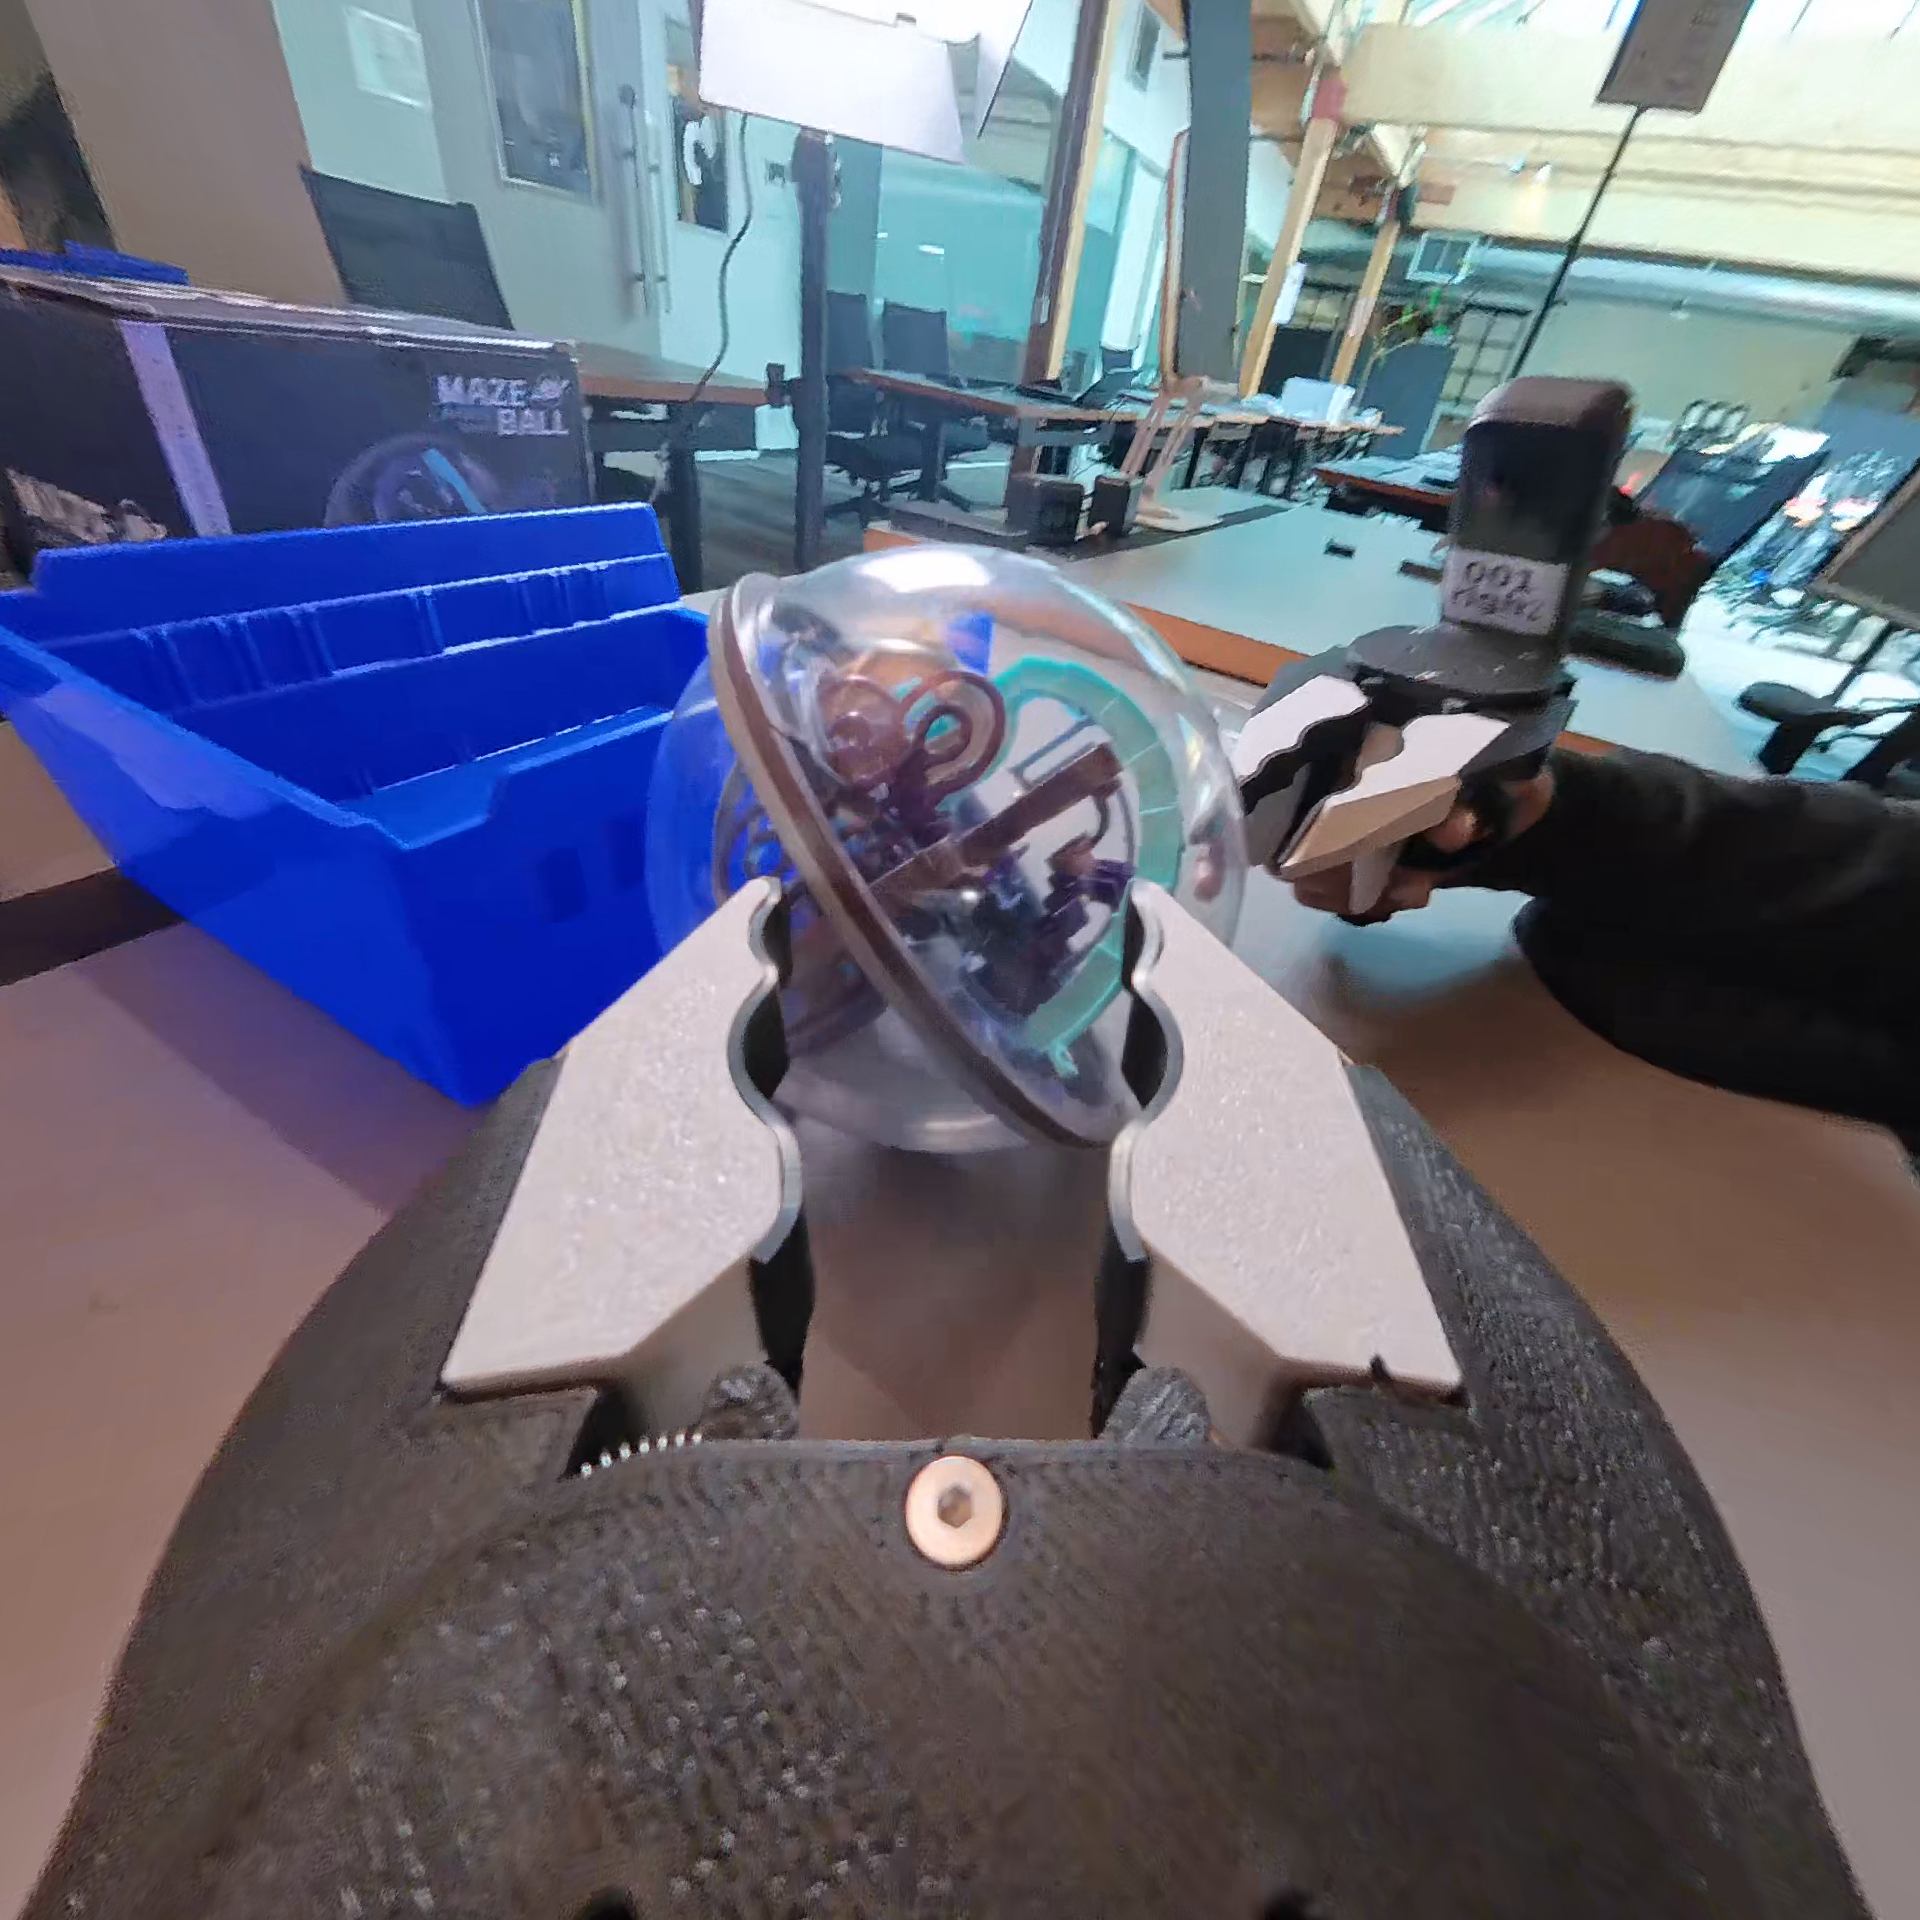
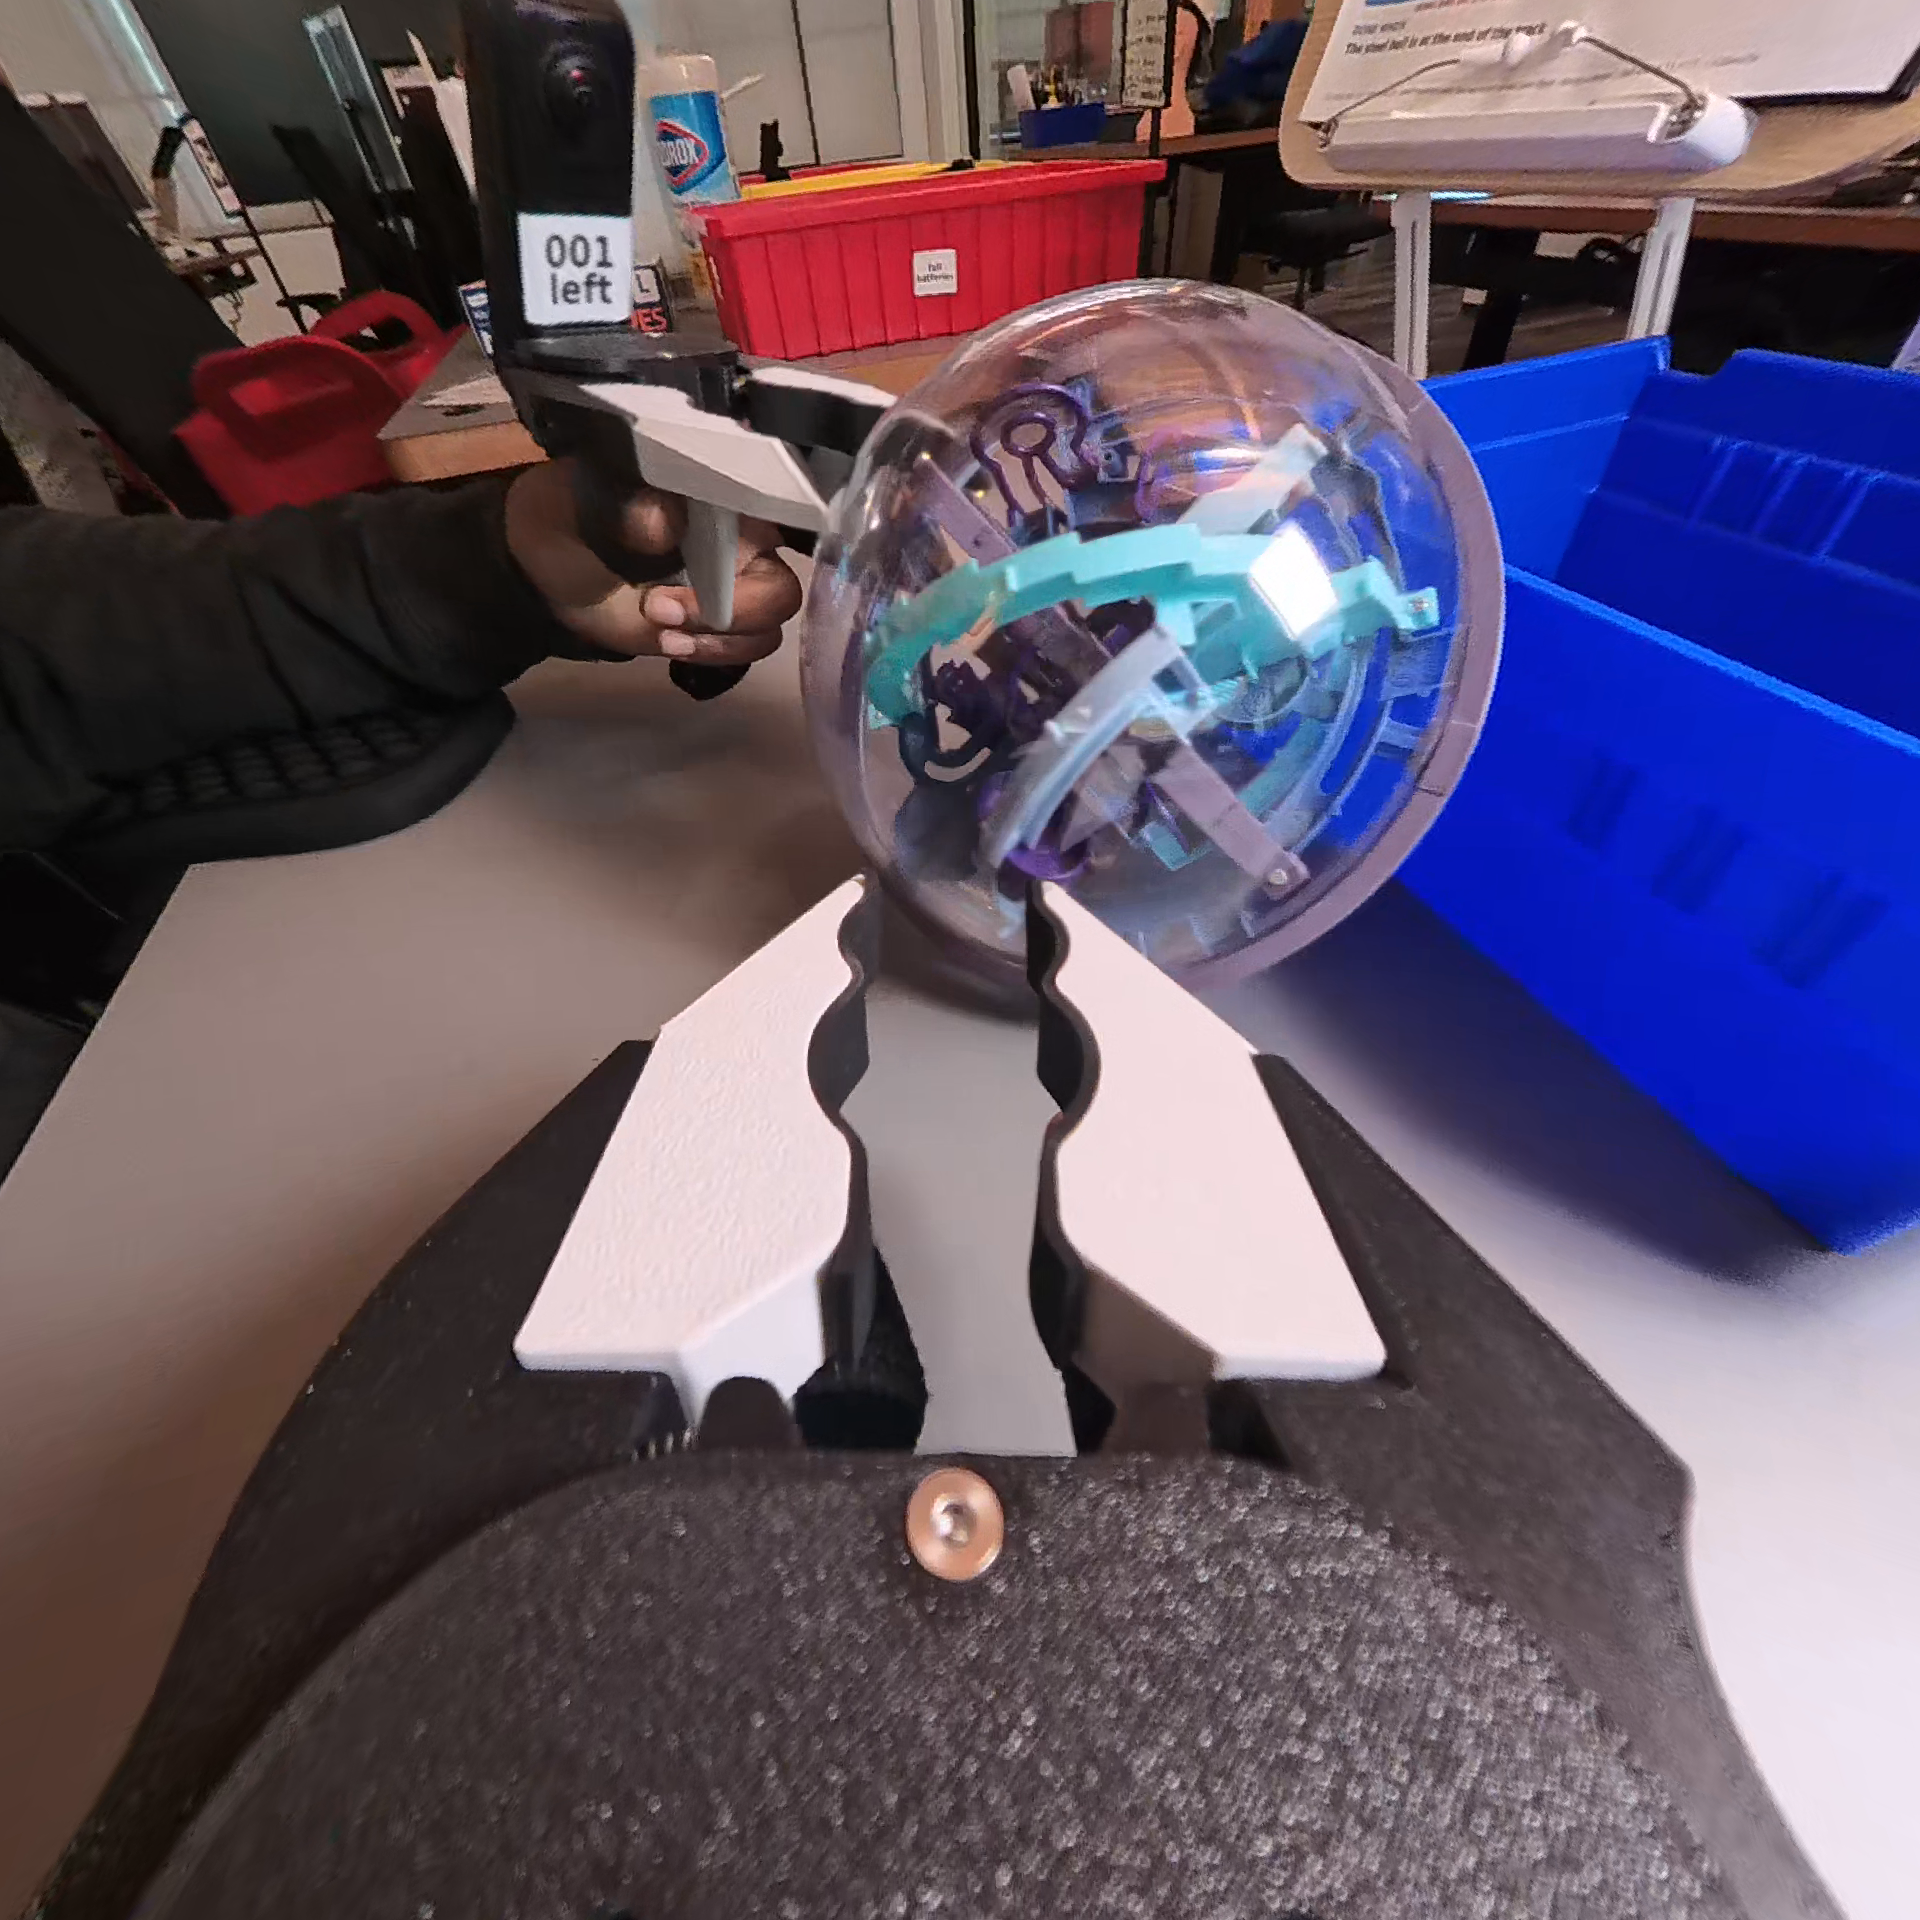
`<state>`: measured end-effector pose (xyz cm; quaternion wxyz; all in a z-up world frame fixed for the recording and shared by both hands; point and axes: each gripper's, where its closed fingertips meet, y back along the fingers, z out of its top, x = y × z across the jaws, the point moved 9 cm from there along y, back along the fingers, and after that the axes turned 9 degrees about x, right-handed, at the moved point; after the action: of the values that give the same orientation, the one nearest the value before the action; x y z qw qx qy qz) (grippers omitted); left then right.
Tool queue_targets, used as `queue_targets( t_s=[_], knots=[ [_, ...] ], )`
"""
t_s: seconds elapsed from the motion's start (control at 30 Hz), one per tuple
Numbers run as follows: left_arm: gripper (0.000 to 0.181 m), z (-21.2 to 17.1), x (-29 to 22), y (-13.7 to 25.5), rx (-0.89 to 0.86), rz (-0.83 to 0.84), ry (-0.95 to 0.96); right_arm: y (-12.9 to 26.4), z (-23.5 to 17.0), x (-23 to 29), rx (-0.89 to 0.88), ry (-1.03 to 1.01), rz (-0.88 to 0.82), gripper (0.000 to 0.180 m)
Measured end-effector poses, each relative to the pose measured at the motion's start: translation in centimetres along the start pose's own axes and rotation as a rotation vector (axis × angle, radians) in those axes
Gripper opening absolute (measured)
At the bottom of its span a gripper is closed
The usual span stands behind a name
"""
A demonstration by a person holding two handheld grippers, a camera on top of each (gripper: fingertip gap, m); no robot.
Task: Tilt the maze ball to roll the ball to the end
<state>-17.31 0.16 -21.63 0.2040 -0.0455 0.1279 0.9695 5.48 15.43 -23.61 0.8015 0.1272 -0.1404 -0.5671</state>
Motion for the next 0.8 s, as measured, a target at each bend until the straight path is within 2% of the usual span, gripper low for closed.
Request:
queue_targets(
  t_s=[0.13, 0.23, 0.3, 0.37, 0.47, 0.6, 0.73, 0.8],
  knots=[
    [0.039, -0.4, 0.7, 0.3, 0.022, -0.038, 0.046, 0.5, -0.6, -1.6, 0.007, -0.091, -0.056, 0.037],
    [0.03, -1.0, 1.4, 0.4, 0.049, -0.04, 0.069, 0.4, -1.1, -3.1, 0.028, -0.168, -0.074, 0.047],
    [0.02, -1.5, 1.7, 0.2, 0.079, -0.034, 0.062, 0.0, -1.3, -3.9, 0.06, -0.216, -0.009, 0.056],
    [0.012, -1.8, 1.7, 0.0, 0.082, -0.043, 0.06, -0.6, -1.4, -4.4, 0.097, -0.248, 0.086, 0.058],
    [0.011, -1.8, 1.7, -0.2, 0.062, -0.077, 0.063, -1.2, -1.4, -5.5, 0.137, -0.247, 0.151, 0.058],
    [0.01, -2.0, 2.0, 0.0, 0.072, -0.117, 0.053, -1.3, -1.3, -6.6, 0.142, -0.254, 0.188, 0.048],
    [0.01, -2.3, 2.7, 0.3, 0.092, -0.101, 0.068, -1.7, -1.2, -7.4, 0.162, -0.257, 0.195, 0.051],
    [0.01, -2.5, 3.1, 0.4, 0.091, -0.109, 0.093, -2.0, -1.1, -7.1, 0.155, -0.247, 0.239, 0.043]
  ],
)
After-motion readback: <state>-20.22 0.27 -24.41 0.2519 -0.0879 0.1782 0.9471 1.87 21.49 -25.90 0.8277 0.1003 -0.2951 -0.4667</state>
